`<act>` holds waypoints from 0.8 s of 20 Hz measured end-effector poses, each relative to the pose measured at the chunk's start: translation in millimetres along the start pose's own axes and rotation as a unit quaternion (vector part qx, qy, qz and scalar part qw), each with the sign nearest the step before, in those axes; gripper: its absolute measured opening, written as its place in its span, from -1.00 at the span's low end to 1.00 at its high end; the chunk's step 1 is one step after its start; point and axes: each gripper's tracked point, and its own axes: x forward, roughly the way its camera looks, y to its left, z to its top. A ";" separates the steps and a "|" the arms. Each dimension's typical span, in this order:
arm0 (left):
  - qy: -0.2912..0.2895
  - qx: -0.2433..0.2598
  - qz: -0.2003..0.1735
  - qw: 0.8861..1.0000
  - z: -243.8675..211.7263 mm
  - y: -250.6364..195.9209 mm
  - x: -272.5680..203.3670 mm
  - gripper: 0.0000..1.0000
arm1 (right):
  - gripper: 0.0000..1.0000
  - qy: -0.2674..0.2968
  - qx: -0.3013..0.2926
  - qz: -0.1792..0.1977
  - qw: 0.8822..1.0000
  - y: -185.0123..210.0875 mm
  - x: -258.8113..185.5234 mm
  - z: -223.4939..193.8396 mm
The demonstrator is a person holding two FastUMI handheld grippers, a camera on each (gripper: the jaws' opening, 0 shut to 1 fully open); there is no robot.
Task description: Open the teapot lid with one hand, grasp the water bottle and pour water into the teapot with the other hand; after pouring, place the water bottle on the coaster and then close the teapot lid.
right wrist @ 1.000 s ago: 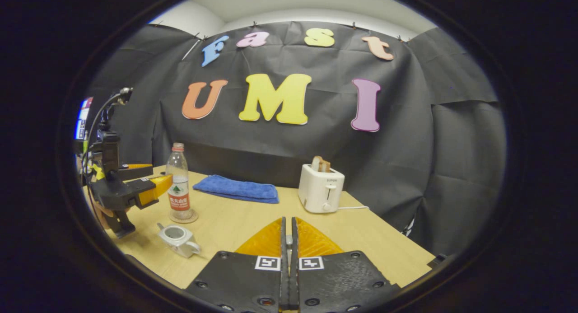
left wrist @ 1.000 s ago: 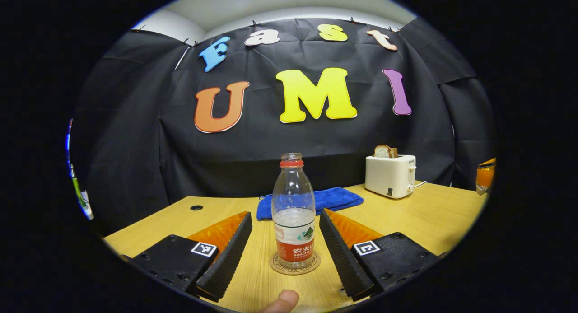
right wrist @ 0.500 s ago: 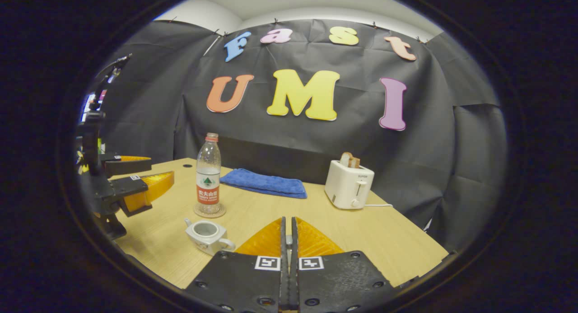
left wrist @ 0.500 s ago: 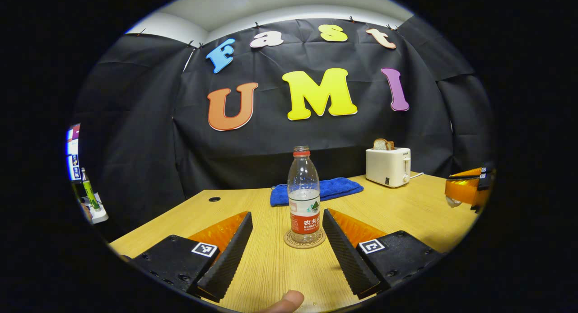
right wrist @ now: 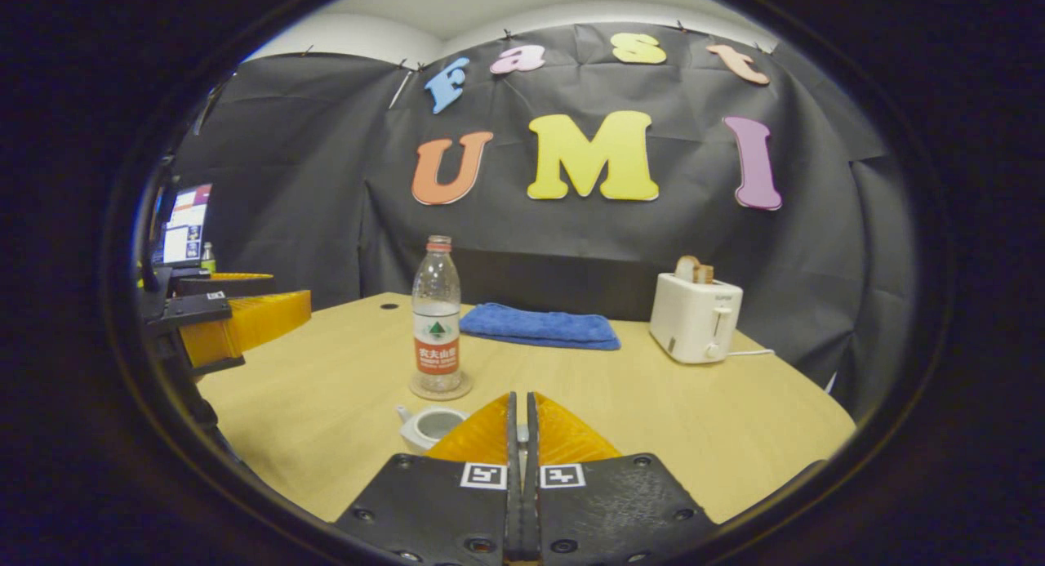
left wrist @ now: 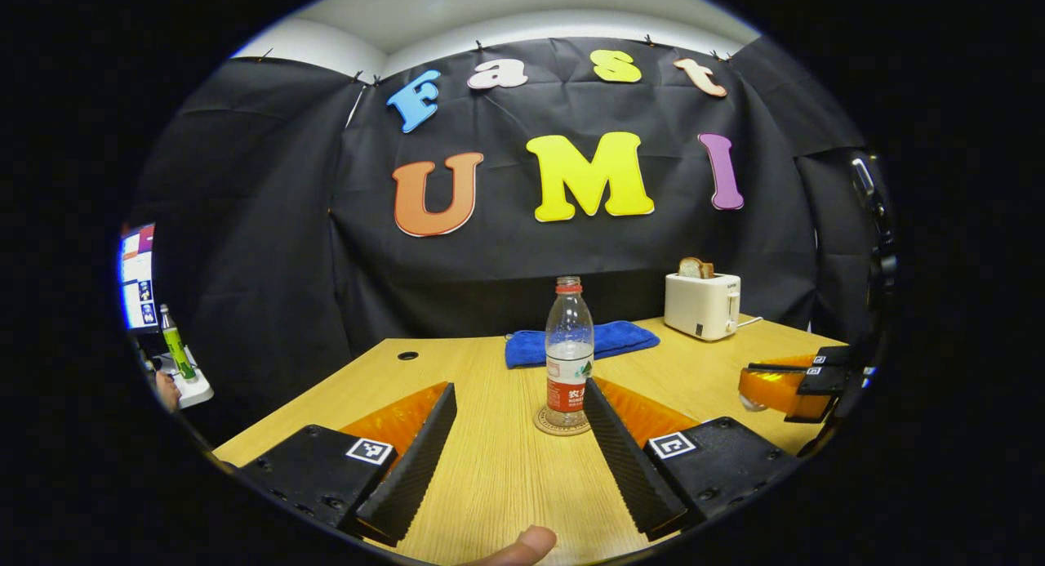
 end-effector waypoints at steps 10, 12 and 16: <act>0.011 0.004 0.017 1.000 8.1 30.8 -9.5 0.94 | -0.98 0.004 0.011 0.033 0.999 43.2 38.0 -0.4; 0.016 -0.011 0.011 1.000 7.5 34.1 -10.9 0.94 | -0.98 0.004 0.001 0.032 0.999 48.0 44.4 -3.2; 0.019 -0.036 0.010 0.999 8.8 47.0 -8.3 0.94 | -0.98 0.016 -0.008 0.031 0.999 56.4 58.0 -10.3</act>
